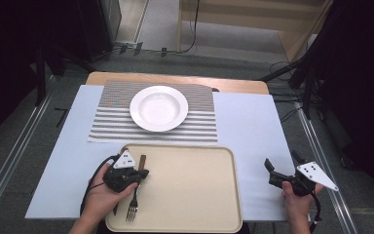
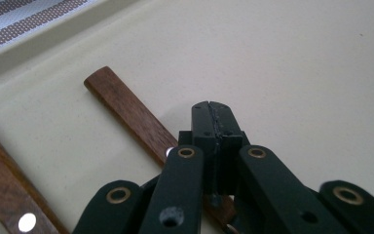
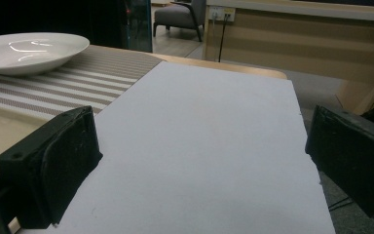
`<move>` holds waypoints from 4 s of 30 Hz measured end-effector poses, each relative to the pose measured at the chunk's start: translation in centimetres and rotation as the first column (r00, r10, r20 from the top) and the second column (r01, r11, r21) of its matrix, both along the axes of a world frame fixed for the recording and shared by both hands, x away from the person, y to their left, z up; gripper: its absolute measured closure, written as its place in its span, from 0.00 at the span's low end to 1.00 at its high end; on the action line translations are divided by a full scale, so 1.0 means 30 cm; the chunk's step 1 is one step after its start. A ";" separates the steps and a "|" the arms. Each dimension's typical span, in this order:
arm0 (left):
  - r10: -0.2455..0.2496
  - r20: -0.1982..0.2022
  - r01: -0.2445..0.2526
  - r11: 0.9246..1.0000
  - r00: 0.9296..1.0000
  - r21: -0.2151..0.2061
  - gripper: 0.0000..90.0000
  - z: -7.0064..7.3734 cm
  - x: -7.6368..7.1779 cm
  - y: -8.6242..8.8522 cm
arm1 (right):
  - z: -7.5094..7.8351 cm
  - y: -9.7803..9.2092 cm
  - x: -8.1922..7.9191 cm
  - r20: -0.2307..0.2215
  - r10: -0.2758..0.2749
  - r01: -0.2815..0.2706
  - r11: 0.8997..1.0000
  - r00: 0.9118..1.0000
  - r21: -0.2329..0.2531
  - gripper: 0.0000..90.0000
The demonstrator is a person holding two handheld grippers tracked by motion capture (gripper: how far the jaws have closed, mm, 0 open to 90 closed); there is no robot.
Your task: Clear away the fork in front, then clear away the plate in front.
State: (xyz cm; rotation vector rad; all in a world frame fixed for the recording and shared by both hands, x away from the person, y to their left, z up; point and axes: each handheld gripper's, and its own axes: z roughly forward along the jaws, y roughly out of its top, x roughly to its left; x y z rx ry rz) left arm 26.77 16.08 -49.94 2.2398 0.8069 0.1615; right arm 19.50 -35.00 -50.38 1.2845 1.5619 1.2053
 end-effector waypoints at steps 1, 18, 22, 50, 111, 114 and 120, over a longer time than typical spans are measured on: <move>0.005 -0.001 -0.005 1.000 1.000 -0.002 1.00 -0.006 0.009 0.000 | -0.001 0.000 0.001 -0.002 0.001 -0.001 1.000 1.000 -0.002 0.00; 0.020 0.003 -0.020 0.999 1.000 -0.039 1.00 0.007 -0.001 0.048 | -0.005 -0.003 -0.004 -0.008 -0.001 0.001 1.000 1.000 0.001 0.00; 0.023 0.008 -0.022 0.999 1.000 -0.032 1.00 0.011 -0.014 0.059 | -0.008 -0.001 0.000 -0.009 0.001 -0.001 1.000 1.000 -0.002 0.00; 0.082 0.076 -0.057 0.956 0.994 -0.286 0.64 0.079 -0.018 0.135 | -0.003 0.002 -0.004 -0.001 0.013 -0.013 1.000 1.000 -0.008 0.00; 0.273 -0.081 -0.283 0.880 0.958 -0.380 0.07 0.156 0.492 0.156 | 0.021 0.019 -0.012 0.020 0.048 -0.048 0.999 0.999 -0.004 0.00; 0.267 -0.086 -0.279 0.878 0.960 -0.390 0.05 0.150 0.525 0.145 | 0.020 0.017 -0.011 0.021 0.048 -0.048 0.999 0.999 -0.004 0.00; 0.278 -0.120 -0.302 0.888 0.953 -0.347 0.00 0.123 0.608 0.119 | 0.020 0.011 -0.013 0.024 0.048 -0.048 0.999 0.999 -0.002 0.00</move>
